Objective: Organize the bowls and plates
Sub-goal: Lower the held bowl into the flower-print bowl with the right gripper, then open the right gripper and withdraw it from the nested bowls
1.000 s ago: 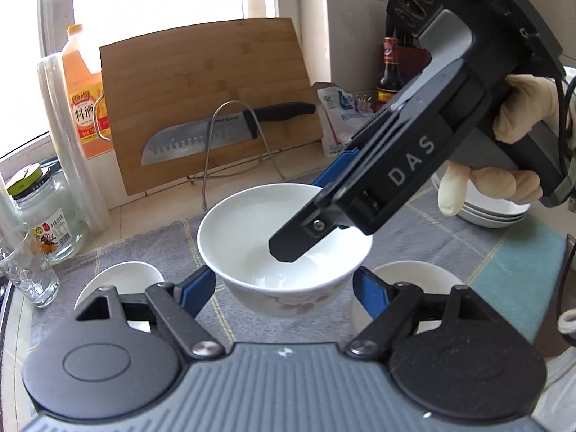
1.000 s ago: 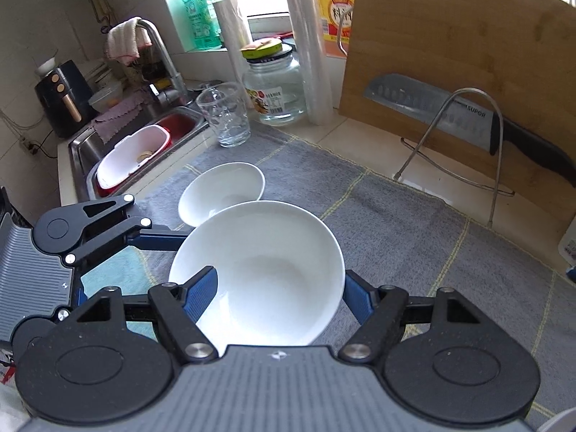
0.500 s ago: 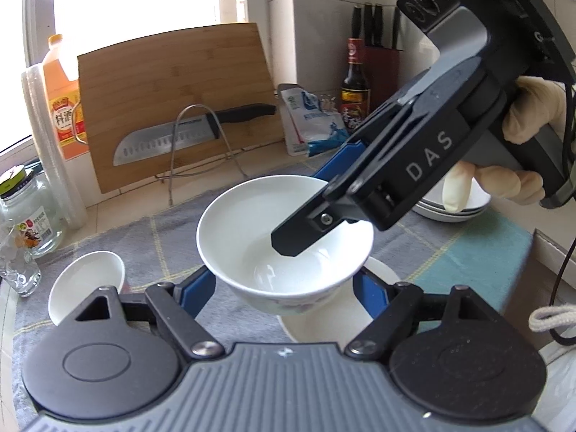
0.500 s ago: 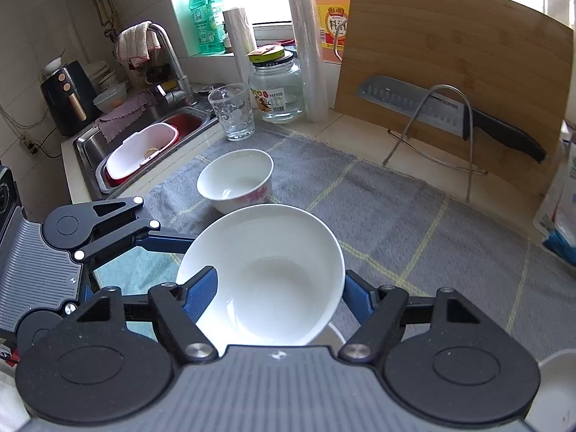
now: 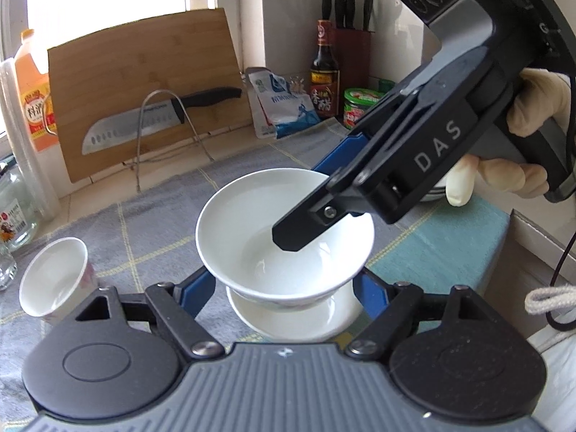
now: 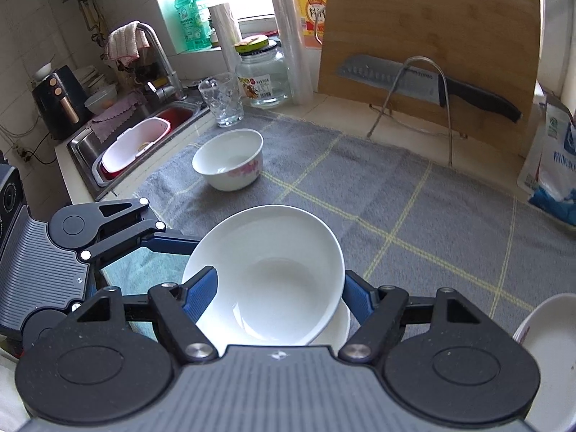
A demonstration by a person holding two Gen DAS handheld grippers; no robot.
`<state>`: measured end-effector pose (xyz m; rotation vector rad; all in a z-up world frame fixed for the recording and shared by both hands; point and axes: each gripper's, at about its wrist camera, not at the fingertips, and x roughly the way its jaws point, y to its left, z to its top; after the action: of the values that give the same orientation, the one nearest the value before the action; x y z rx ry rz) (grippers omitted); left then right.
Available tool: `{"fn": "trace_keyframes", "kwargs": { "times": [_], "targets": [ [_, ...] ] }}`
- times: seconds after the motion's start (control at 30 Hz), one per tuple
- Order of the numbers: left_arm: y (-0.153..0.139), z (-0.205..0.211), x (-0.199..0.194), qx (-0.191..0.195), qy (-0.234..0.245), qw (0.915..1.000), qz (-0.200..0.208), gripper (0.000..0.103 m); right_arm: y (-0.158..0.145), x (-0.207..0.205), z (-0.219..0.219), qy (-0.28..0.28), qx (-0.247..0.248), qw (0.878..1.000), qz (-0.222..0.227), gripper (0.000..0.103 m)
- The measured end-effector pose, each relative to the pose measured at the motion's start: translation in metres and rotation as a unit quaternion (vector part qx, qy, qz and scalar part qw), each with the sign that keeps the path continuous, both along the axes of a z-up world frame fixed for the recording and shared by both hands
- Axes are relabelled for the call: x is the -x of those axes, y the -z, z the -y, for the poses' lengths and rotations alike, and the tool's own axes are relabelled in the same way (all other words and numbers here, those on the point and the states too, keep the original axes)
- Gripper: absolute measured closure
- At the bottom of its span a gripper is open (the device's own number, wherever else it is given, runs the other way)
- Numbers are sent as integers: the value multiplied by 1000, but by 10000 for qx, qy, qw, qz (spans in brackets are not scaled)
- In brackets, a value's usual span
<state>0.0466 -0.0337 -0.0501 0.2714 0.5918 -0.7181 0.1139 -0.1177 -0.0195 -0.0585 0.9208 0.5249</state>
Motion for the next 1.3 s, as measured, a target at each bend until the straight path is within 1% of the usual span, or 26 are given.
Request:
{"fn": "trace_keyframes", "kwargs": {
  "times": [0.3,0.93,1.3],
  "targets": [
    [8,3,-7,-109,27,9994,-315,20,20,-2,4,96,-19,9995,-289,23],
    [13,9,-12,-238,55,9988,-430,20,31,-5,4,120,49,9992,-383,23],
    [14,10,-14,-234,44,9986,-473,19,35,-6,4,153,51,9991,-385,23]
  ]
}}
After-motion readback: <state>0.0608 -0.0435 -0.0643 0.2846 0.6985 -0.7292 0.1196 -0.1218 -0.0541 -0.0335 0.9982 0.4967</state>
